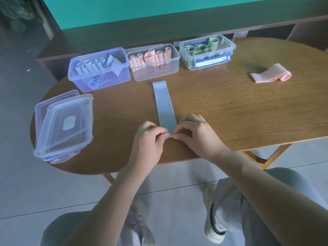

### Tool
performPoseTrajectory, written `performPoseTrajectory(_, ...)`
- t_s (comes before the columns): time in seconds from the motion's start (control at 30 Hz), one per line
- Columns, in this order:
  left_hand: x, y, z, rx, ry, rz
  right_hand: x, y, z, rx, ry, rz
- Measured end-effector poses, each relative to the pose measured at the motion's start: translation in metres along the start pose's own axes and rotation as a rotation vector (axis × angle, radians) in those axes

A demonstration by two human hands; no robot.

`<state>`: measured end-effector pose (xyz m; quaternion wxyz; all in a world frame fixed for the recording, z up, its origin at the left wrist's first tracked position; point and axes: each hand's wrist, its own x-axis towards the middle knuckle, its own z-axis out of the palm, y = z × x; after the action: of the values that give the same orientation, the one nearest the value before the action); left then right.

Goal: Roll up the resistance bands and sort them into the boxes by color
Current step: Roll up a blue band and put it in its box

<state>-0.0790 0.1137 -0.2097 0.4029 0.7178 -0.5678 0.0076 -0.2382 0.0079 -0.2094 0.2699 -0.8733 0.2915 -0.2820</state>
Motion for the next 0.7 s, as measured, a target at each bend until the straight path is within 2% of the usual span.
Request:
performPoseTrajectory(0.13,0.005,-0.002,0.002,0.011,0.067,-0.003,0.006,-0.001,0.004,-0.04,0.043,0.025)
performPoseTrajectory(0.3,0.004,-0.001,-0.001,-0.002,0.014,0.08,0.008,-0.004,0.008,-0.064,0.074,0.09)
performPoseTrajectory(0.4,0.005,0.0,0.0,-0.003,0.007,0.044,0.011,-0.004,0.006,-0.03,0.088,0.134)
performPoseTrajectory(0.53,0.007,-0.002,0.001,-0.04,0.015,-0.01,0.008,0.001,0.0,0.099,0.035,0.056)
performPoseTrajectory(0.7,0.014,-0.007,0.006,-0.013,0.04,-0.032,0.011,0.004,0.002,0.04,0.032,0.074)
